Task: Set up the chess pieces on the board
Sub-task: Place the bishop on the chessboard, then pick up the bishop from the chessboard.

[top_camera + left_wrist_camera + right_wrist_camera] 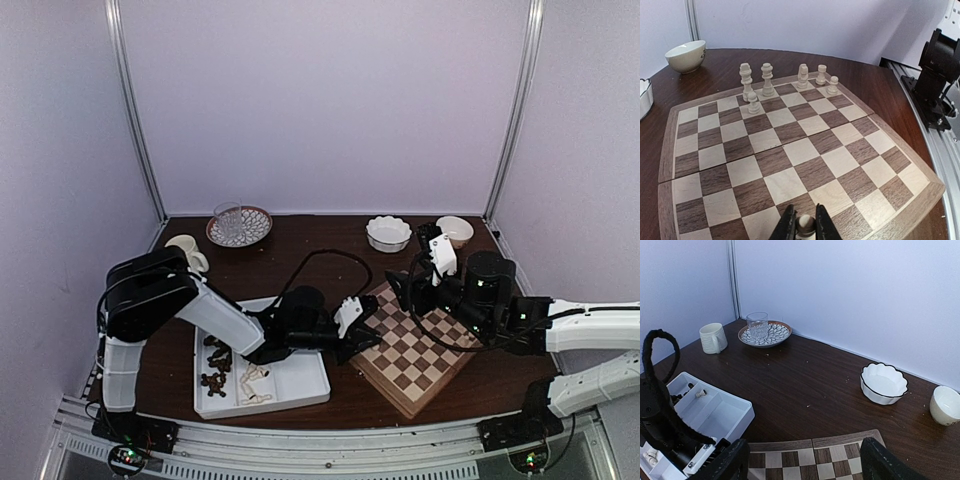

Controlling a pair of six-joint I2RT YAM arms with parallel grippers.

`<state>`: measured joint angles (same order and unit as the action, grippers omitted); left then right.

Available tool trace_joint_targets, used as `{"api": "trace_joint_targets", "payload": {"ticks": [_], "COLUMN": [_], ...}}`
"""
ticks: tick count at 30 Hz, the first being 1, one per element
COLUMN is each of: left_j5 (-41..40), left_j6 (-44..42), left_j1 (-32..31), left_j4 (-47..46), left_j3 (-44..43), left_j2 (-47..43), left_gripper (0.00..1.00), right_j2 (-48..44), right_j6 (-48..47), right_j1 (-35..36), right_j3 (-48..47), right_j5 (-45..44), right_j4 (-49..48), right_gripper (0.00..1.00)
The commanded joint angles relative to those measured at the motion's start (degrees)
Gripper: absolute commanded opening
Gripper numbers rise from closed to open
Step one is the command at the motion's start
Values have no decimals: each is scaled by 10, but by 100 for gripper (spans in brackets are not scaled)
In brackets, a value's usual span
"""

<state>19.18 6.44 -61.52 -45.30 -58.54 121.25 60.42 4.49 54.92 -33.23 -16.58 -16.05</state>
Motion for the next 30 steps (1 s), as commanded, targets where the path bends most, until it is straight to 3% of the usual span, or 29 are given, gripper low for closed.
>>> {"api": "trace_joint_targets", "payload": {"ticks": [1,3,7,17,22,26,30], "left_j5": [-13,-15,-23,-108,-159,-219,-255], "left_j6": [-7,-3,8,6,11,-35,-52], "left_j1": [-2,-2,-2,2,17,24,24], "left_j4": [-20,-34,-47,7,63,131,143], "left_j3": [-5,1,16,99,134,143,174], "left_j2": [11,8,-29,-198,-267,-312,-352], "left_gripper": [23,38,51,60,67,71,72], "right_j2": [-12,-17,-40,-16,61,128,189], "right_j6": [2,2,44,128,167,171,105], "right_j1": [-2,-2,-2,-11,-13,-14,-14], "right_j3": [2,0,-31,-202,-305,-390,-452], "right_j5": [-11,-15,-58,-87,19,97,163], "right_j4": [7,11,89,398,540,607,644], "right_gripper": [79,79,85,99,100,100,99]}}
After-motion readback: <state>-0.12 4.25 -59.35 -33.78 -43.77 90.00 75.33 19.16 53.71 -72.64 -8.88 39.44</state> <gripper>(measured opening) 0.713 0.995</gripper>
